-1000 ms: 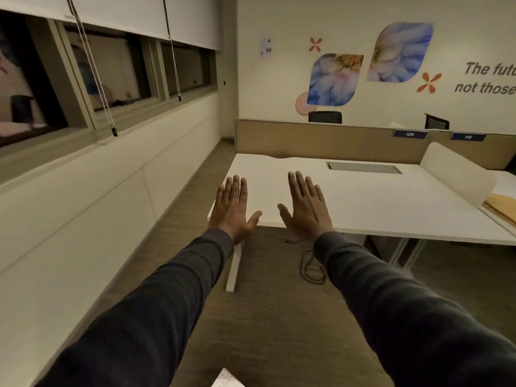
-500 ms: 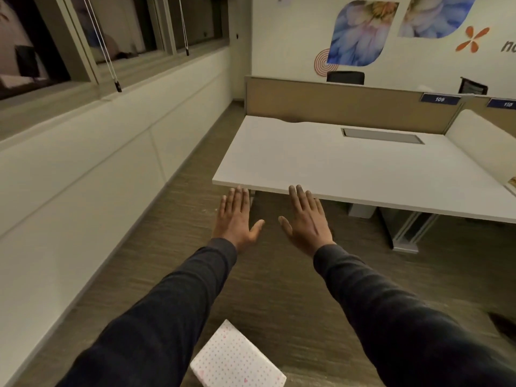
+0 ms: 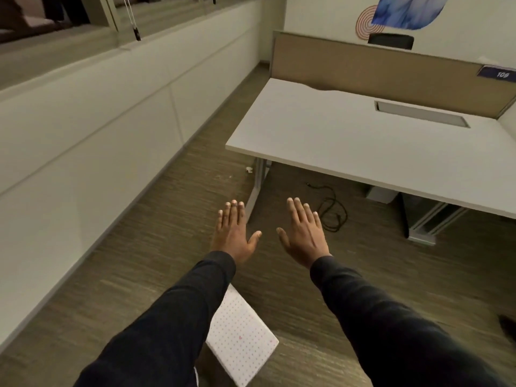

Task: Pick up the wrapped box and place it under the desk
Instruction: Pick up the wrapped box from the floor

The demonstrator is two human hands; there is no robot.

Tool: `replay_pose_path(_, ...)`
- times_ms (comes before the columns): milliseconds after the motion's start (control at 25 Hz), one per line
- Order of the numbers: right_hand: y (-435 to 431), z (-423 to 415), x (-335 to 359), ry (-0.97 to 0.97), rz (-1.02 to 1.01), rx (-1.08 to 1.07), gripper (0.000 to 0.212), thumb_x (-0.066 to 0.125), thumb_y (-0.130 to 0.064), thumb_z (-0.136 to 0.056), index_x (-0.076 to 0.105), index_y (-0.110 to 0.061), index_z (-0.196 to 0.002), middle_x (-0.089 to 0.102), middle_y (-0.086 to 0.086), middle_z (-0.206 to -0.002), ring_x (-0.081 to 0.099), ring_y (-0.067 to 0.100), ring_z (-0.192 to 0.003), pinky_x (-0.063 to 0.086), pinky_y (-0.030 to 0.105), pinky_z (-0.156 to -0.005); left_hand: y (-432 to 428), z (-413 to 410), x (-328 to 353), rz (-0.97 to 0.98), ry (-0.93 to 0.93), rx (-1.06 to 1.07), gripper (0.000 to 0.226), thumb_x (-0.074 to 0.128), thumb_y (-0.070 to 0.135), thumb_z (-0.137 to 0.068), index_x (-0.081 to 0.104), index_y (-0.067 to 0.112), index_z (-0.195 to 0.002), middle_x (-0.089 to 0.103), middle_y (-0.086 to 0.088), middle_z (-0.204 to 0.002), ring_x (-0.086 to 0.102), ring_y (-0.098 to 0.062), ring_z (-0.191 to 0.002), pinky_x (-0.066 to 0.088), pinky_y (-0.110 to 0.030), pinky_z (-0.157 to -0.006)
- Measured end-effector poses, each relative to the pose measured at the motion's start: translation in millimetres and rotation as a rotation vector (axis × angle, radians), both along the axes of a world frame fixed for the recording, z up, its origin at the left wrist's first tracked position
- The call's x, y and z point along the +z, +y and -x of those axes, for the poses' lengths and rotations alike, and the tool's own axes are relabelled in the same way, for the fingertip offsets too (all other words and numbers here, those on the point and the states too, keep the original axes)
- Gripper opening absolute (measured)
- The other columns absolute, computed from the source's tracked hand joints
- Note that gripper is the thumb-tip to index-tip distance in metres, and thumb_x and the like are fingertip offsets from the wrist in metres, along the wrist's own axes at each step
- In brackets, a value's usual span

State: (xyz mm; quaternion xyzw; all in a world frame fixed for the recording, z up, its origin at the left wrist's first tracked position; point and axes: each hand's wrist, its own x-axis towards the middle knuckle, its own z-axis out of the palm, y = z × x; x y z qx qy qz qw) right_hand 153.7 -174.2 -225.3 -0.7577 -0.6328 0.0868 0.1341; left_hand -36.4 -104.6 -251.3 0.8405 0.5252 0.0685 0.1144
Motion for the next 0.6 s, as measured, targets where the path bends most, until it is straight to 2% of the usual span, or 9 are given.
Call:
replay_pose_path(280,3.9,34.3,-42.1,0.036,0.113,0.045,0.084,0.048,-0.050,-0.101,0.003,-0.018,-0.165,0.006,0.009,-0.174,0.007,0.032,-0.160,0.011,0.052,-0.129,-13.8,41.4,-56.5,0.098,-0.010,0.055,0.091,0.040,0.058,-0.100,-0.001,0.003,-0.161,-0.001,-0.021,-0.170,-0.005,-0.033,-0.158,-0.001,-0.048,-0.128)
replay_pose_path(600,24.2,96.3,-95.5,0.097,0.236,-0.025,0.083,0.047,-0.050,-0.102,0.003,-0.019,-0.164,0.006,0.008,-0.174,0.006,0.030,-0.160,0.012,0.055,-0.128,-2.6,101.4,-119.7,0.248,0.031,0.068,0.090,0.034,0.061,-0.101,0.000,0.004,-0.161,0.001,-0.020,-0.171,-0.003,-0.035,-0.158,0.000,-0.048,-0.126)
